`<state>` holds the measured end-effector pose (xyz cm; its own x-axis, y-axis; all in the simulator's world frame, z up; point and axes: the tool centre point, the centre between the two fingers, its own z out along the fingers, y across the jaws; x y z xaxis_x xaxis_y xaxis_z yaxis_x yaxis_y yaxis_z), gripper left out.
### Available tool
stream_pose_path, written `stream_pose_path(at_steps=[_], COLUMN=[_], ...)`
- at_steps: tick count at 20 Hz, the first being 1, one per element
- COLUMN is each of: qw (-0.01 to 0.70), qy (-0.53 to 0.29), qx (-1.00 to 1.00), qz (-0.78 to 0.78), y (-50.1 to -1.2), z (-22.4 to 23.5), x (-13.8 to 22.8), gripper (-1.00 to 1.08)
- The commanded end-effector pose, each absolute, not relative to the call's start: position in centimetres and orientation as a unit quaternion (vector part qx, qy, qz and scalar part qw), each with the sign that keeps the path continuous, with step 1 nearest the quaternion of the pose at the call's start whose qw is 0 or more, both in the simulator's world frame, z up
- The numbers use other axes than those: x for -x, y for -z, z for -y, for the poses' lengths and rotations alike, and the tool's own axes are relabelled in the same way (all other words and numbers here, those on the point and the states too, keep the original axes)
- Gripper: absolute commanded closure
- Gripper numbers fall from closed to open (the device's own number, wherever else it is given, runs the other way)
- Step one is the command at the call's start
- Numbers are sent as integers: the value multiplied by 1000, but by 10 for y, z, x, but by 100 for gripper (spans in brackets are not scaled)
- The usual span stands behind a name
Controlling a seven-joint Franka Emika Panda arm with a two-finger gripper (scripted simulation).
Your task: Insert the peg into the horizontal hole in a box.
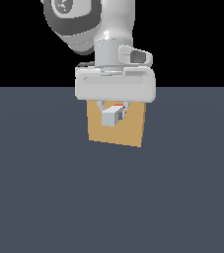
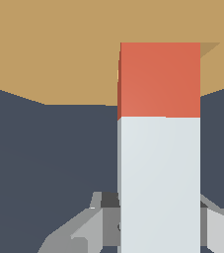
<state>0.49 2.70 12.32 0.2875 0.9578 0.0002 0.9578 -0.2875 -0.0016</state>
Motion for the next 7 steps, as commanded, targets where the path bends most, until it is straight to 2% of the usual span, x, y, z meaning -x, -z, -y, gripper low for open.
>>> stream_pose_path(at_steps=[1, 7], qw=[0, 0], qy=[1, 1], qx=[803, 803], qz=[596, 596], y=[-124, -125], z=[-41, -54], x=[-10, -15], gripper=[108, 108])
